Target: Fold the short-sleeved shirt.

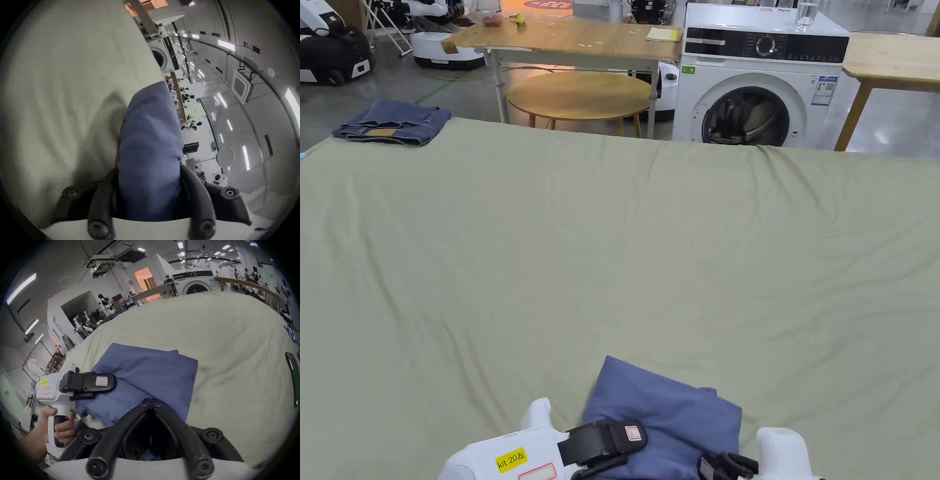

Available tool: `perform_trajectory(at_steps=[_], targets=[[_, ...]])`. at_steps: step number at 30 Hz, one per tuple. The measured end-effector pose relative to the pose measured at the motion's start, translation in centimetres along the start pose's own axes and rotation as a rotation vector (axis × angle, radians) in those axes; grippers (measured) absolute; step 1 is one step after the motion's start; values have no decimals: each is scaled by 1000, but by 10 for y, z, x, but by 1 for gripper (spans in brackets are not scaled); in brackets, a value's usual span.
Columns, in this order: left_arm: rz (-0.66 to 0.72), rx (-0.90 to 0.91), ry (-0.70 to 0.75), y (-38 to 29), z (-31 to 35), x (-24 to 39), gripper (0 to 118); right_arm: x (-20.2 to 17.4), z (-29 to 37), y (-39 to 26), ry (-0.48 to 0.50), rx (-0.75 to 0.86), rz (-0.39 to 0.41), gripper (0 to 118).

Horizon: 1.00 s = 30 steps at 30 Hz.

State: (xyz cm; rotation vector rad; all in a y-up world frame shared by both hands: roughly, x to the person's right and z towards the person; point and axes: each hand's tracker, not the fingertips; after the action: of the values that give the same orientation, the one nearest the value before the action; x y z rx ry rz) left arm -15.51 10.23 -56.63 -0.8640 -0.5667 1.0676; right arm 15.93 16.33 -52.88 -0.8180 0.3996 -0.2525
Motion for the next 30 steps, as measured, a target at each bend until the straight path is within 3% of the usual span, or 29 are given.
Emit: perform_trajectory(at_steps=[3, 11, 16, 22, 23, 24, 25, 26, 30], targets=[[-107, 43, 70, 18, 33, 10, 32, -12, 5, 2, 2, 18, 19, 0], [-194, 143, 282, 138, 177, -26, 32, -56, -7, 17, 10, 33, 77, 0], [-171, 151, 379, 225, 274, -67, 32, -86, -25, 21, 34, 30, 92, 0], [-115, 149, 377, 253, 307, -104, 32, -112, -41, 18, 46, 1, 125, 0], [-114, 148, 371, 250, 307, -105, 36, -114, -42, 18, 47, -2, 126, 0], [-116, 150, 378, 245, 306, -102, 59, -116, -42, 19, 48, -4, 127, 0], [-129, 159, 416, 241, 306, -99, 97, -117, -43, 20, 49, -4, 129, 0], [-175, 138, 454, 238, 310, -96, 111, -119, -42, 21, 47, -4, 132, 0], [-205, 233, 502, 229, 363, -84, 113, -119, -37, 24, 46, 9, 150, 0]])
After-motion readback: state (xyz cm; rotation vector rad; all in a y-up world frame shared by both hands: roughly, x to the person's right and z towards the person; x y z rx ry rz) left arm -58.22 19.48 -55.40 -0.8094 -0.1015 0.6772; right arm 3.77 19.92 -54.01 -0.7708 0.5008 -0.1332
